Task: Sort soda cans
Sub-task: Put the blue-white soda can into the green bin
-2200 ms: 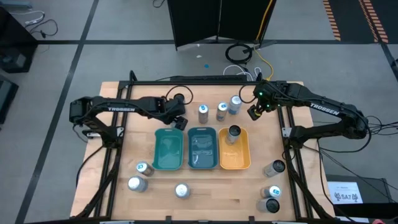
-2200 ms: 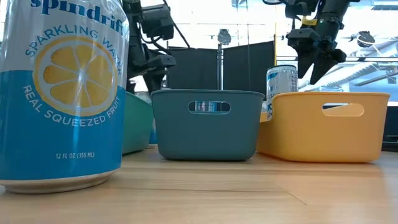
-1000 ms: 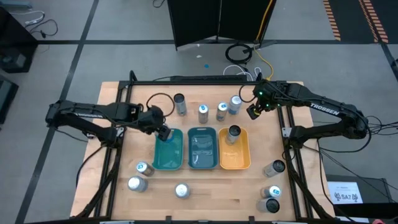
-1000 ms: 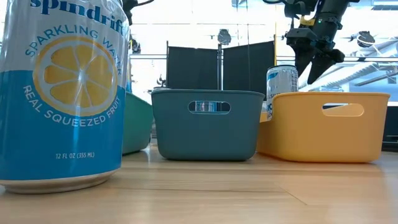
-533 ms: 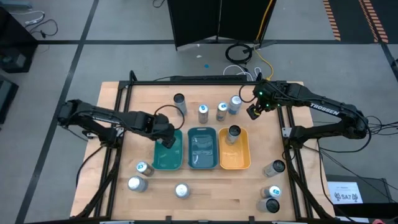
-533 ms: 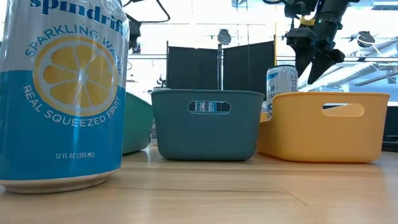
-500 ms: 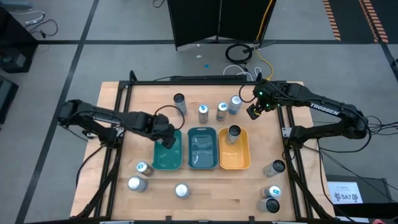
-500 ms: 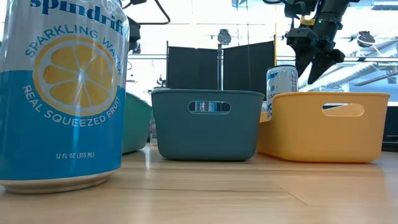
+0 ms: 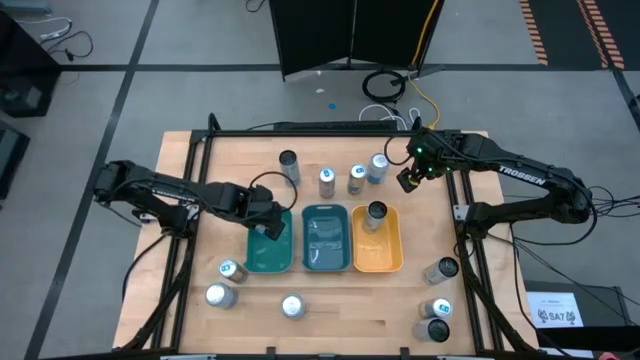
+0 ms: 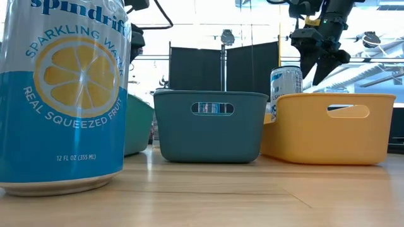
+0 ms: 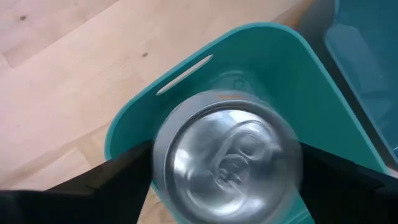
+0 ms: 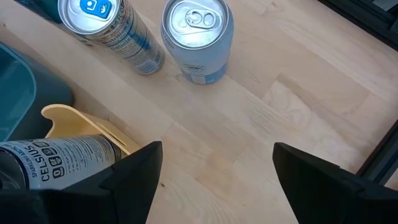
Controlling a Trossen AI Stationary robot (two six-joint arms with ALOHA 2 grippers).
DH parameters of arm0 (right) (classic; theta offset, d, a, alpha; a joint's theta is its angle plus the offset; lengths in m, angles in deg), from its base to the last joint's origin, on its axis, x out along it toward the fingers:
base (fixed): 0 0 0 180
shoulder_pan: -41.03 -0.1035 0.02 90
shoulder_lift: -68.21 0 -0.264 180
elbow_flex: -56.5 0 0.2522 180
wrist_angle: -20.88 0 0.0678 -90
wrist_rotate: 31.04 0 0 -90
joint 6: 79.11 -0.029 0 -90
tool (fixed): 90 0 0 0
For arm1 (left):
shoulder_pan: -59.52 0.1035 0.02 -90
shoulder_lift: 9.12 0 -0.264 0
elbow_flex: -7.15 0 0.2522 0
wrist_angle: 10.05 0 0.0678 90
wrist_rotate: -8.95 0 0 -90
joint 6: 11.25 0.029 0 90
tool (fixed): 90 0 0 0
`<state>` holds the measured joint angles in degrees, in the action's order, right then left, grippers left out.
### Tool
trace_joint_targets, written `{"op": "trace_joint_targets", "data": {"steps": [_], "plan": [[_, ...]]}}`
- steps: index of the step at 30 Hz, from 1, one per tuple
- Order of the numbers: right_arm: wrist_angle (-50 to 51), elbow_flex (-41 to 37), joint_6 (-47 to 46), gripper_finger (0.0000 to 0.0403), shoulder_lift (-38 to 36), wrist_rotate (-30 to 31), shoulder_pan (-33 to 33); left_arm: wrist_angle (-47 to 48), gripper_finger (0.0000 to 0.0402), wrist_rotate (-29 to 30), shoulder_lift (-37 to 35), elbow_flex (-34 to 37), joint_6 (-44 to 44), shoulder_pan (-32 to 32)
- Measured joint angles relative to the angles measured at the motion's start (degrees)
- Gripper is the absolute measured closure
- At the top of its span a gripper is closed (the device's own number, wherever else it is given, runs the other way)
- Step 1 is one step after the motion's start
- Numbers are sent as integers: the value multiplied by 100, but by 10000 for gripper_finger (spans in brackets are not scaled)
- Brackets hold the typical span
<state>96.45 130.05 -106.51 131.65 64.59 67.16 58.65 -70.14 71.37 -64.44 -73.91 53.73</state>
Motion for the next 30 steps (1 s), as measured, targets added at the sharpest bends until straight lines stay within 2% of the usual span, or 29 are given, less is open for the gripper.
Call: {"op": "trace_joint_targets", "data": {"steps": [12,22,30], "plan": [[14,0,-4,104,-38,2,2,5,21,6,-4,0,333,2],[14,0,-98,104,-638,33,17,266,20,-304,-2,-59,358,55],[-617,2,-196,104,-1030,-206,17,780,20,-351,-4,-382,625,57]]}}
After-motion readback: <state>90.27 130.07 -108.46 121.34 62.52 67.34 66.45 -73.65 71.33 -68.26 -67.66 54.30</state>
